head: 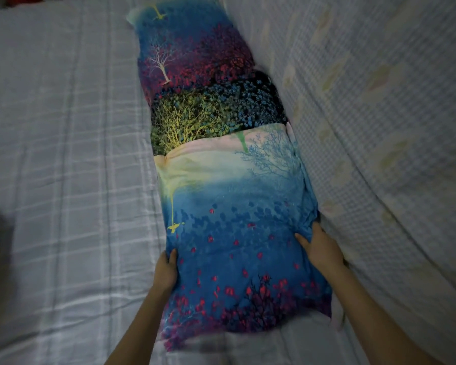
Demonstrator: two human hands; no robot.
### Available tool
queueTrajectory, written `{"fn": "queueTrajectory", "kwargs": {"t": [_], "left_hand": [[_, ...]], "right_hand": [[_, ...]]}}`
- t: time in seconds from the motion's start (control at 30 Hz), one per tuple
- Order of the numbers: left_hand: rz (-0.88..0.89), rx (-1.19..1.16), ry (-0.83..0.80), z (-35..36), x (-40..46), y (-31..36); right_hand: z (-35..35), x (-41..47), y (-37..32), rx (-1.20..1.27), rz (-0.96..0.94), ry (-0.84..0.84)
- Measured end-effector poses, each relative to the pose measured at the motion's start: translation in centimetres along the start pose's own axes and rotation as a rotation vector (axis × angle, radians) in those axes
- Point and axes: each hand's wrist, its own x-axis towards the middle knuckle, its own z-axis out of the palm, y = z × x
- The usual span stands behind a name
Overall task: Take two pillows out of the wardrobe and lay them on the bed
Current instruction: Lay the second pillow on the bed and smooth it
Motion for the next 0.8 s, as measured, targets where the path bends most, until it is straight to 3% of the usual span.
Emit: {"fn": "queueTrajectory", "kwargs": {"t": [0.13, 0.33, 0.47, 0.53, 0.63, 0.7, 0.8], "left_hand": [[-0.041, 0.096, 0.087, 0.1, -1.6, -3.0], [0.038, 0.215, 0.207, 0.0, -0.8, -3.0], [0.230, 0.295, 0.376, 0.2, -0.7, -0.9], [0.432, 0.346, 0.353, 1.4, -0.8, 1.3], [0.579, 0.589, 0.208, 3.8, -0.6, 2.8], [0.595, 0.701, 0.169, 4.8, -0.1, 1.7], [0.580, 0.731, 0.177, 5.3, 0.8, 0.0]], "right_hand": [[1.4, -2.3, 1.7, -0.100, 0.058, -0.010], [2.6, -3.0, 1.5, -0.315, 0.089, 0.184], [3.0, -2.9, -1.1, -0.356, -0.116, 0.407], [3.7, -2.0, -3.2, -0.301, -0.283, 0.409], [5.4, -1.0, -5.2, -0.345, -0.461, 0.257], [6.7, -0.7, -4.2, -0.410, -0.446, 0.217], [7.3, -0.9, -0.9, -0.397, -0.335, 0.293]]}}
